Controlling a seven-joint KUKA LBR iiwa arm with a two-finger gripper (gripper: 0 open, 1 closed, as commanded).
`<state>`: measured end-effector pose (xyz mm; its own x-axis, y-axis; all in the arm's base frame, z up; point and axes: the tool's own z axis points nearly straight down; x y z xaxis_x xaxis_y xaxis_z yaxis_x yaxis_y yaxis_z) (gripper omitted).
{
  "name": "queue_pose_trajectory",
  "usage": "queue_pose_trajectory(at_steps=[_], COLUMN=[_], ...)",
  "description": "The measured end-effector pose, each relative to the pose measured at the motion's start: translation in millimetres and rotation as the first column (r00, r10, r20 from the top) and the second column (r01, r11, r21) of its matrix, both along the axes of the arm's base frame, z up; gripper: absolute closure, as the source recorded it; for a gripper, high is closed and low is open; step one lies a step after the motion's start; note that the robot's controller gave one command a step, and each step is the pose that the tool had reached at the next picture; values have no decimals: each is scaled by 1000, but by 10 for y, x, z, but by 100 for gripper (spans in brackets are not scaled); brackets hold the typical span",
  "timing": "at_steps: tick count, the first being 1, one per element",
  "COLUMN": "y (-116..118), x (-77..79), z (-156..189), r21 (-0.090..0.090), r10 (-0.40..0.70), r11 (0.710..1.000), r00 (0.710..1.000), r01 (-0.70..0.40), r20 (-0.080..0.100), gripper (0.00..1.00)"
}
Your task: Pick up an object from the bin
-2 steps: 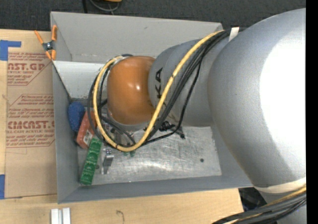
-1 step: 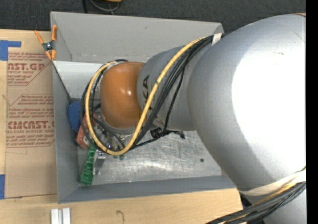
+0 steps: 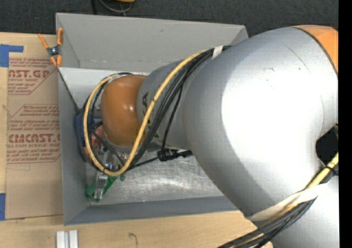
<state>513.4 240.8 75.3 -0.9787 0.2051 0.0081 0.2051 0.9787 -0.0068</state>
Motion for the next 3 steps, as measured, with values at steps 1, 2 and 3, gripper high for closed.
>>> queue_pose_trajectory(at_steps=[1, 2, 3], y=[-2, -26, -96], x=[64, -21, -143], z=[21, -40, -38], r21=[3, 6, 8], r10=[146, -6, 8], r11=[989, 1000, 1000], r00=[989, 1000, 1000], r01=[-146, 6, -8], r20=[13, 11, 16], gripper=[0, 0, 100])
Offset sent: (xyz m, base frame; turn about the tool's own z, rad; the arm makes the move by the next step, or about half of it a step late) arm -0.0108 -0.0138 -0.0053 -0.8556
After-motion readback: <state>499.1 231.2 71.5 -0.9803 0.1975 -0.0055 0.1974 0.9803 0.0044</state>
